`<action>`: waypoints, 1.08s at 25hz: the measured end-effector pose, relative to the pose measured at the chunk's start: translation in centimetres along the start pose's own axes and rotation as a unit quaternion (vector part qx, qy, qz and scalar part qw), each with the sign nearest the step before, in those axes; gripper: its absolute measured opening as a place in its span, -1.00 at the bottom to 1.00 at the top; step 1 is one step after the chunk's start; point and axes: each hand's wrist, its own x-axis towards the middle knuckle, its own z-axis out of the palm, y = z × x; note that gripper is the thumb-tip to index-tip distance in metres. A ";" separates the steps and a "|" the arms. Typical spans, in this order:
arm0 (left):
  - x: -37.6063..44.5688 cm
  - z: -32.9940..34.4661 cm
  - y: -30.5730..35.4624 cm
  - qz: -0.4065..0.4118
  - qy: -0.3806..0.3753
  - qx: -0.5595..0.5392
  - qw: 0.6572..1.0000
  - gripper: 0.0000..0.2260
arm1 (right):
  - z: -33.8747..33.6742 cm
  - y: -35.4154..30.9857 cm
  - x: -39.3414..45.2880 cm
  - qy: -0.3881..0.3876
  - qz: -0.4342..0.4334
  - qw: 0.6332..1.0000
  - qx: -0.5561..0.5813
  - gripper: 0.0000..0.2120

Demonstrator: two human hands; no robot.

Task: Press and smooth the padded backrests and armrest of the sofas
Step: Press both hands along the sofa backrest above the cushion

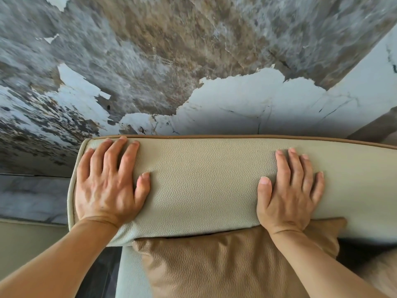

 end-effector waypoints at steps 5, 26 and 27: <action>1.3 0.6 0.0 0.004 -0.001 -0.004 1.000 -0.42 | 0.7 0.0 0.8 0.006 0.004 1.000 0.001 -0.41; 9.4 4.6 1.2 0.027 0.014 -0.029 0.999 -0.45 | 4.8 0.1 6.2 0.036 0.029 0.999 -0.013 -0.43; 9.7 4.9 1.2 0.030 0.020 -0.023 0.999 -0.46 | 5.0 0.1 6.4 0.037 0.029 0.999 -0.014 -0.43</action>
